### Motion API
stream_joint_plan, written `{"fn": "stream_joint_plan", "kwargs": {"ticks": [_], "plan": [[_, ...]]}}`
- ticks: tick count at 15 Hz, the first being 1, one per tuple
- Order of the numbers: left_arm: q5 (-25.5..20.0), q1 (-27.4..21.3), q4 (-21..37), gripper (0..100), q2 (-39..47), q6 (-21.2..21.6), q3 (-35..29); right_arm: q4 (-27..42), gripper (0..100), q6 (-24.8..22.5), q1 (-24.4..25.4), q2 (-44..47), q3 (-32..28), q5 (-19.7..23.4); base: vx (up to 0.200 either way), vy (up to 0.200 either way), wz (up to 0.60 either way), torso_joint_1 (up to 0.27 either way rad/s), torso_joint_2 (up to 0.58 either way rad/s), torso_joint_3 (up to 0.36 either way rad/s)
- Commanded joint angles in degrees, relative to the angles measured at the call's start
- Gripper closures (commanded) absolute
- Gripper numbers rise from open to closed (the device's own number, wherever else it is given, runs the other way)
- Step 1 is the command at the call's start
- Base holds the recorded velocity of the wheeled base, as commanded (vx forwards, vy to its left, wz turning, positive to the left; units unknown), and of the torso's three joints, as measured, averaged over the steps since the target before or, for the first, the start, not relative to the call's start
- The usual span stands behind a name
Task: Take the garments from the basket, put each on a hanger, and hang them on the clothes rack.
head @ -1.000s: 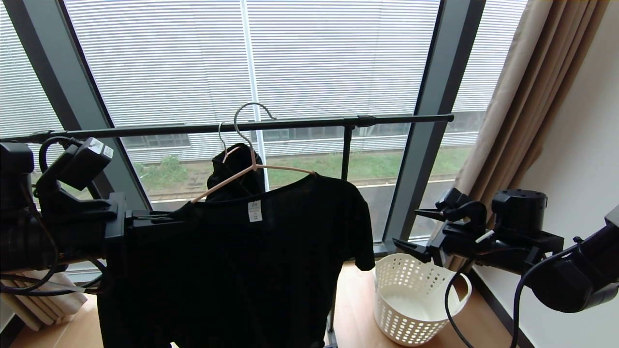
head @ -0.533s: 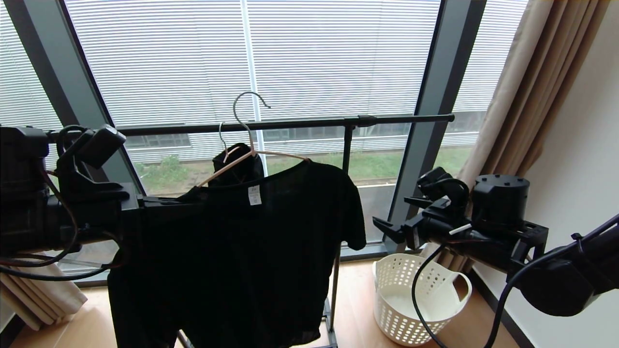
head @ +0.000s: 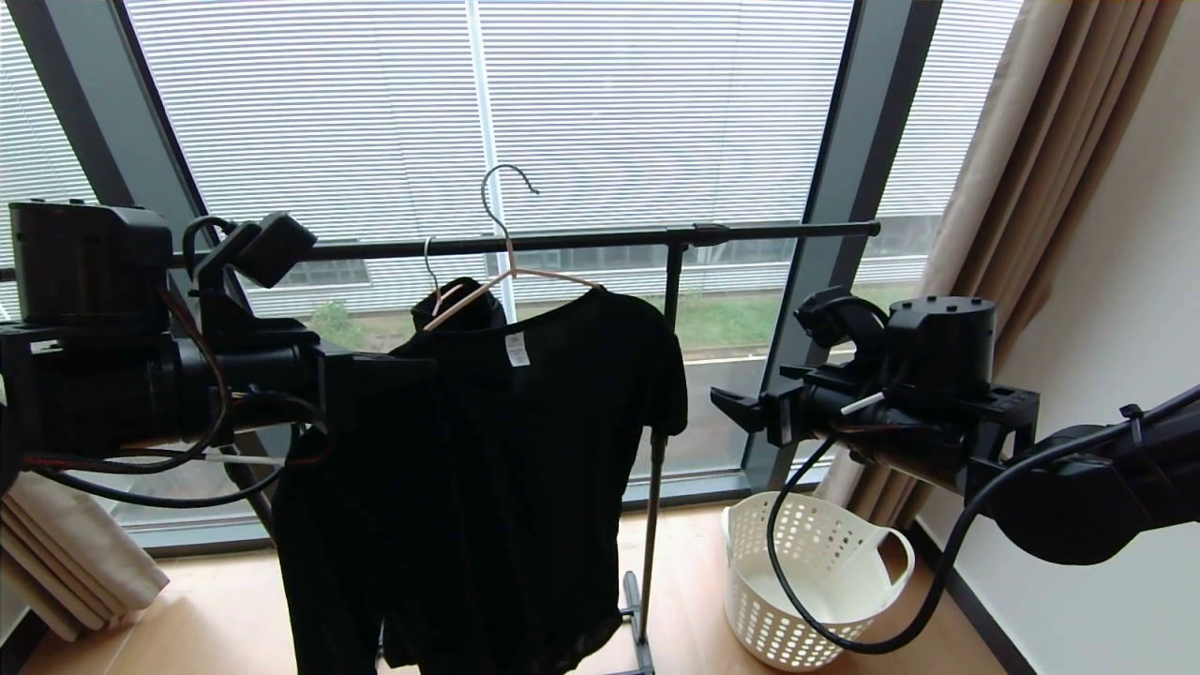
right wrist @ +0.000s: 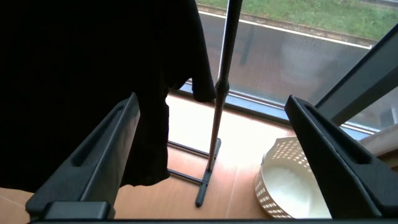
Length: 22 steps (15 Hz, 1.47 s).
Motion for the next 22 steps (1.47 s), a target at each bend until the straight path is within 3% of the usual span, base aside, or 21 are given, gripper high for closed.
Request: {"fn": "stream_joint_plan", "kwargs": {"ticks": [1,6,11,14,19,22], "plan": [[4.6,-2.8,0.0,100,1.2,-1.9,-1.0,0.0,0,0.0,0.1,0.4,-0.3,-0.1,0.0,0.0,0.0,0.0,0.0,0.0],[11.1,-6.3,0.0,100,3.0,-6.6,-3.5,0.1,0,0.0,0.1,0.7,-0.7,-2.7,0.0,0.0,0.0,0.0,0.0,0.0],[21.3,-11.7,0.0,100,3.0,-6.8,-3.3,0.1,0,0.0,0.1,0.7,-0.8,-2.8,0.0,0.0,0.0,0.0,0.0,0.0],[30.6,-16.0,-0.8,100,5.4,-8.3,-3.8,0.1,0,-0.1,0.1,0.8,-0.8,-2.8,0.0,0.0,0.0,0.0,0.0,0.0],[41.6,-19.1,-6.4,100,11.9,-11.0,-5.6,0.0,0,0.0,0.1,1.6,-0.8,-2.8,0.0,0.0,0.0,0.0,0.0,0.0],[43.8,-19.8,-6.4,100,14.9,-12.9,-7.9,0.1,0,-0.1,0.1,1.6,-0.8,-2.8,0.0,0.0,0.0,0.0,0.0,0.0]]}}
